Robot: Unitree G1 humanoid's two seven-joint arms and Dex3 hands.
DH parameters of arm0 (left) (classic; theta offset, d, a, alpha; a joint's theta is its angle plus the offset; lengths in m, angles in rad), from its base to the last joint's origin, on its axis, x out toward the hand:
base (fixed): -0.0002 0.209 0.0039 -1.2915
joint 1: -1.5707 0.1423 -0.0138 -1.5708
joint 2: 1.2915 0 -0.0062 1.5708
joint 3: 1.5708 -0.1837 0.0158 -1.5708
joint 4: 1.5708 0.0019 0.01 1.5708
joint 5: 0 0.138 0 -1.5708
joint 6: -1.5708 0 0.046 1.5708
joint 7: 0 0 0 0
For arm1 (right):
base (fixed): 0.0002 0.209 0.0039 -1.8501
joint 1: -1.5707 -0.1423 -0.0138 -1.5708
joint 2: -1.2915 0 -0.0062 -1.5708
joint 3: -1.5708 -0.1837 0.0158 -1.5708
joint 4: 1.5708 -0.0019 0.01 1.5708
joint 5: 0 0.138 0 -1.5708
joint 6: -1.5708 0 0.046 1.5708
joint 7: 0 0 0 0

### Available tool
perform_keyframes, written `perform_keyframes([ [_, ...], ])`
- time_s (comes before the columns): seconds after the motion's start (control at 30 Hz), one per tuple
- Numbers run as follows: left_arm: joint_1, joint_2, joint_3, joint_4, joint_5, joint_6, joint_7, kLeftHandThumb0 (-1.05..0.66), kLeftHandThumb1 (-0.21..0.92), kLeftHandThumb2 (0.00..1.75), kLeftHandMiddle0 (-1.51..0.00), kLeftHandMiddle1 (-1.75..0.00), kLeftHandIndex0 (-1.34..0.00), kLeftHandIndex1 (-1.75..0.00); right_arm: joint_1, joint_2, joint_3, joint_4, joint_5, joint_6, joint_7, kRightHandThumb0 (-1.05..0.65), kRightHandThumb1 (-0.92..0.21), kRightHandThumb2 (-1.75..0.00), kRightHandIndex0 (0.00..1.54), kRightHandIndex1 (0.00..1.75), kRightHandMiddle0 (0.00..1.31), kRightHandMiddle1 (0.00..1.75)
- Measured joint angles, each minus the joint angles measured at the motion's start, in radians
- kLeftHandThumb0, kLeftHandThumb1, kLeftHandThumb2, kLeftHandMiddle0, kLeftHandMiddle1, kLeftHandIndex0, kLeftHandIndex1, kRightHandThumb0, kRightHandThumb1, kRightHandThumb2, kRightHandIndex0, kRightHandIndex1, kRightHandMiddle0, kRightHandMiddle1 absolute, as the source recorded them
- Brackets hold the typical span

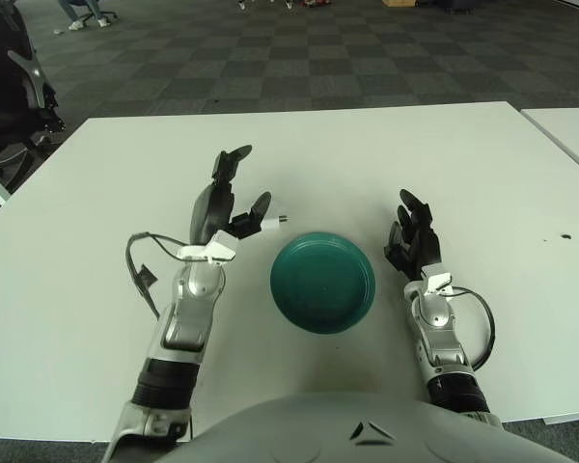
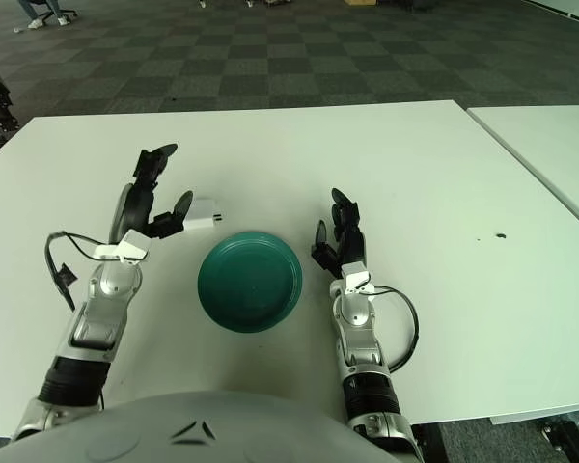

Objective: Put the charger into the plate.

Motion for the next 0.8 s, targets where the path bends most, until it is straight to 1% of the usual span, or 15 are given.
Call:
perform_keyframes([
  [0.17, -0.052, 0.084, -0.009, 0.086, 0.077, -0.032, 0.003, -0.86, 0.92, 0.67, -0.46, -0.01, -0.11, -0.83, 0.008, -0.001, 0.0, -0.01, 0.001, 0.008, -0.003, -0.79, -0.92, -0.89, 0.29, 0.02, 0.0, 0.56],
  [0.23, -0.078, 0.12, -0.018, 0.124, 0.123, -0.03, 0.007, -0.87, 0.92, 0.66, -0.43, -0.01, -0.12, -0.85, 0.01, -0.001, 0.001, -0.013, 0.001, 0.01, -0.003, -0.79, -0.92, -0.89, 0.28, 0.02, 0.0, 0.55],
  [0.3, -0.101, 0.158, -0.035, 0.149, 0.187, -0.011, 0.005, -0.89, 0.92, 0.65, -0.39, 0.0, -0.13, -0.86, 0.013, -0.001, 0.003, -0.015, 0.0, 0.011, -0.004, -0.81, -0.92, -0.9, 0.28, 0.01, 0.0, 0.55],
  [0.37, -0.126, 0.19, -0.06, 0.167, 0.252, 0.017, -0.016, -0.92, 0.92, 0.63, -0.33, 0.0, -0.12, -0.87, 0.017, -0.001, 0.004, -0.019, -0.001, 0.011, -0.005, -0.82, -0.92, -0.9, 0.27, 0.01, 0.0, 0.55],
  [0.47, -0.182, 0.237, -0.125, 0.228, 0.357, 0.056, -0.069, -0.96, 0.92, 0.6, -0.26, 0.0, -0.09, -0.85, 0.023, -0.001, 0.008, -0.025, -0.013, 0.012, -0.013, -0.83, -0.92, -0.91, 0.27, 0.01, 0.0, 0.56],
  [0.53, -0.214, 0.259, -0.168, 0.274, 0.403, 0.067, -0.106, -0.98, 0.92, 0.57, -0.21, 0.0, -0.07, -0.84, 0.026, 0.0, 0.014, -0.029, -0.022, 0.013, -0.018, -0.84, -0.92, -0.91, 0.28, 0.01, 0.0, 0.56],
  [0.63, -0.249, 0.279, -0.221, 0.328, 0.435, 0.062, -0.154, -1.01, 0.92, 0.53, -0.15, 0.0, -0.03, -0.8, 0.032, 0.004, 0.022, -0.038, -0.03, 0.014, -0.025, -0.84, -0.92, -0.91, 0.29, 0.01, 0.0, 0.58],
  [0.8, -0.304, 0.314, -0.281, 0.421, 0.426, -0.012, -0.242, -1.04, 0.92, 0.49, -0.1, 0.0, 0.0, -0.75, 0.035, 0.007, 0.031, -0.05, -0.035, 0.033, -0.032, -0.85, -0.92, -0.91, 0.29, 0.01, 0.0, 0.59],
])
